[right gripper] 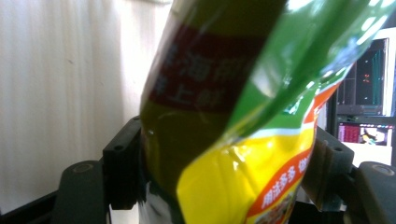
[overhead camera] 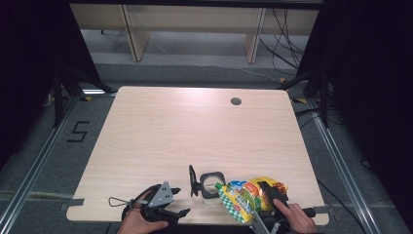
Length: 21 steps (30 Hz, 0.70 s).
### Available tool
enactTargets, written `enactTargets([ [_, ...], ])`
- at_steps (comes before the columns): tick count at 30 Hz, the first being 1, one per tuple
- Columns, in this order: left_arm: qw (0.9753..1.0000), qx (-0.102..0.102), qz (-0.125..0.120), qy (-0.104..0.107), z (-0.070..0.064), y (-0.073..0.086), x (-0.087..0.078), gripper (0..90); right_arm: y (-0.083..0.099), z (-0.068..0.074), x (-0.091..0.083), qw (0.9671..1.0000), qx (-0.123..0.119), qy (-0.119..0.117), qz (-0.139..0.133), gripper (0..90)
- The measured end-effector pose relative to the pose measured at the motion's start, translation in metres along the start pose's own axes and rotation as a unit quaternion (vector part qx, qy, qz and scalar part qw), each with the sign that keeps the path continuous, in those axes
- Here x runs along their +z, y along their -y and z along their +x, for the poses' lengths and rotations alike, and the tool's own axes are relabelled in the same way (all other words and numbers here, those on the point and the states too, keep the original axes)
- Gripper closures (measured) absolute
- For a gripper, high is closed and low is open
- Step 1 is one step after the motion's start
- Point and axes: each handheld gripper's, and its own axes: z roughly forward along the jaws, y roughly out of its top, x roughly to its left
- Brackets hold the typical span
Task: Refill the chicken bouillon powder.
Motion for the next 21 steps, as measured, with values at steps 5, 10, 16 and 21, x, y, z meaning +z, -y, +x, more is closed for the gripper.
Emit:
enactTargets([
  [5, 0.9999, 0.01, 0.011, -0.002, 0.002, 0.0, -0.001, 27.3, -0.003, -0.007, -0.004, 0.999, -0.037, 0.015, 0.019, 30.3],
  [10, 1.0, 0.004, 0.008, 0.002, 0.001, 0.0, 0.0, 27.3, -0.008, -0.005, -0.002, 0.9956, -0.08, 0.022, 0.044, 30.3],
  [16, 1.0, 0.002, 0.005, 0.005, 0.0, 0.0, 0.0, 27.3, -0.017, -0.004, -0.002, 0.9931, -0.103, 0.037, 0.043, 30.3],
  [21, 1.0, 0.001, -0.001, 0.003, 0.0, 0.0, 0.0, 27.3, -0.023, -0.005, -0.003, 0.9876, -0.137, 0.05, 0.057, 30.3],
])
